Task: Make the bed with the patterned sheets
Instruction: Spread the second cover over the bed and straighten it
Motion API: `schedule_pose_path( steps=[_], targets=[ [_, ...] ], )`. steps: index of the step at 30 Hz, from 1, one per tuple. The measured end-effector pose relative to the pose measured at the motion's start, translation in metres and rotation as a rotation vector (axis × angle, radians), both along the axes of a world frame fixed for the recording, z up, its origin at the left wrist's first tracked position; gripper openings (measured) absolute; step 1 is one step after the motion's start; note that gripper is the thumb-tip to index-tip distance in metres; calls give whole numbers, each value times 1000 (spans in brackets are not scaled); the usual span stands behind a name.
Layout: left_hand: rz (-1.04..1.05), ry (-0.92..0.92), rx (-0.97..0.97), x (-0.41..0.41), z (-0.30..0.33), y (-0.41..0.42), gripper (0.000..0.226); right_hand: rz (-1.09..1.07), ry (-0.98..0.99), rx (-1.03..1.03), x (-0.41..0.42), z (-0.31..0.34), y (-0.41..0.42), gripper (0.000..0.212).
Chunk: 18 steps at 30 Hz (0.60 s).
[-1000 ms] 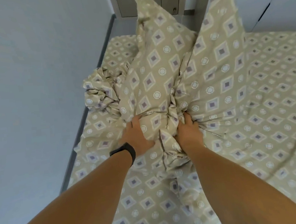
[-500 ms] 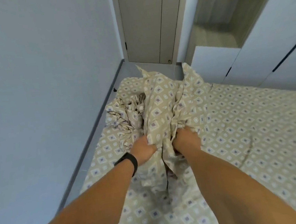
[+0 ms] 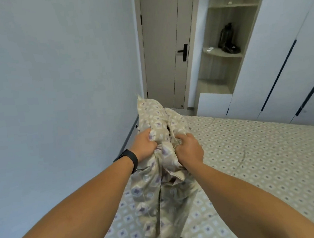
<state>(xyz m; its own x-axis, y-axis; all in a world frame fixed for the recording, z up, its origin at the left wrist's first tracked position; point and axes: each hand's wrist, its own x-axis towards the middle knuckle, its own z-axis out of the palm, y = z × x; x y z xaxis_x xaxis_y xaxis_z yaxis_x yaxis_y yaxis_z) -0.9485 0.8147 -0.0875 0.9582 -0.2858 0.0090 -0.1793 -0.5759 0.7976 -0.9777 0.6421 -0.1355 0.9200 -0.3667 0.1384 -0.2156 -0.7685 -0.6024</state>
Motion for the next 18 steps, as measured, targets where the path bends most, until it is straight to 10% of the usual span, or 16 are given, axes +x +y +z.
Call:
schedule_pose_path(
  steps=[18],
  targets=[
    [-170, 113, 41, -280, 29, -89, 31, -120, 95, 7, -323, 47, -77, 41]
  ],
)
